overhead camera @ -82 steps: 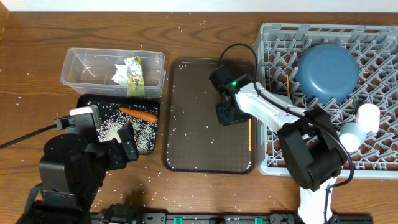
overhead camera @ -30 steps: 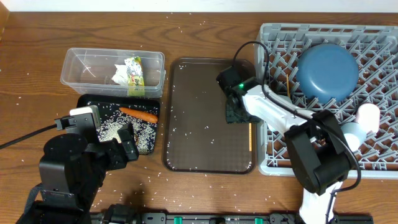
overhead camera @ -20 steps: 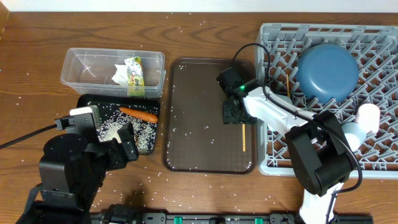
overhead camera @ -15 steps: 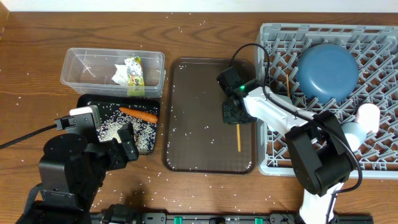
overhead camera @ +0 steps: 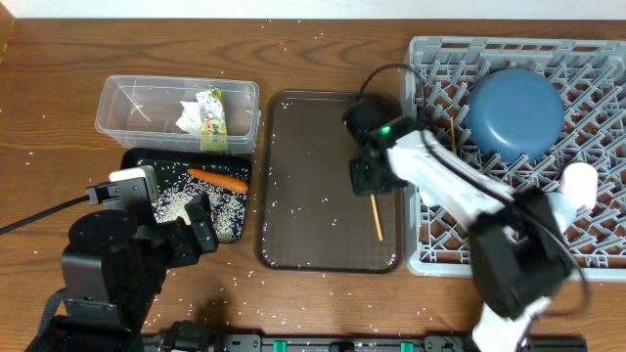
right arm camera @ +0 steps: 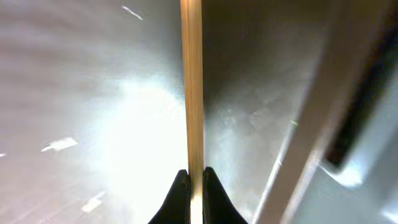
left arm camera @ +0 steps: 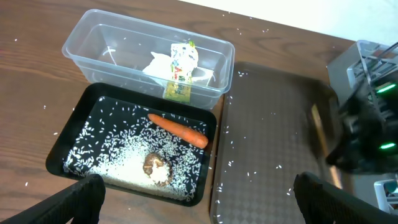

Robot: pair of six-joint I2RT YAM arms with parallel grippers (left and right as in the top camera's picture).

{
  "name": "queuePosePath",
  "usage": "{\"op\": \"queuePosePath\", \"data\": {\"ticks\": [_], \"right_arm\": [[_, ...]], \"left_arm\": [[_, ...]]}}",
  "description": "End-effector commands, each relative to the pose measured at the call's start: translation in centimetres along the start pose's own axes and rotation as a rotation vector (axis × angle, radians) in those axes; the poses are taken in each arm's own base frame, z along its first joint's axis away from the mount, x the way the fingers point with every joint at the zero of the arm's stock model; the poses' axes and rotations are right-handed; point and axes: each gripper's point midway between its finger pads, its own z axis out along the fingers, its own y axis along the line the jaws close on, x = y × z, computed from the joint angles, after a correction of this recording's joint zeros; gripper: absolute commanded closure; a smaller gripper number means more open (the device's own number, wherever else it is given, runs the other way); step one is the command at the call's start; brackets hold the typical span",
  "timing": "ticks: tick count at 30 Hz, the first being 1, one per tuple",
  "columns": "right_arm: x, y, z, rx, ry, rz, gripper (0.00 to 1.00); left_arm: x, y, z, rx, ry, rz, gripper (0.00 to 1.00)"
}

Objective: Sort waste into correct bins and load items into the dishwasher rack
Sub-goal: 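Carry the chopsticks with the right gripper into the dish rack and release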

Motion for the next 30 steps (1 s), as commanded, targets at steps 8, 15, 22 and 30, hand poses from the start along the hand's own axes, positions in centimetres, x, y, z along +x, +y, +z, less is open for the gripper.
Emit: {"op": "queuePosePath", "data": {"ticks": [8,15,22,30], "right_arm": [[-4.0,-9.4,-16.2,0.090,-0.410,0.048,0.99],[-3.5,-15.7,-13.0,0.158,-0.307,0.146,0.99],[-3.9,-18.5,-8.1,0.295,-0.196,0.117,0.99],[-4.7,-15.6,-9.9,0.128,-0.236,0.114,0.45]], "left_arm": [[0.0,0.0,0.0,-0.001,0.000,-0.005,0.02],[0.0,0.0,0.0,-0.001,0.000,-0.005,0.02],[0.0,0.0,0.0,-0.001,0.001,-0.005,0.02],[0.0,0.0,0.0,-0.001,0.001,-0.005,0.02]]}}
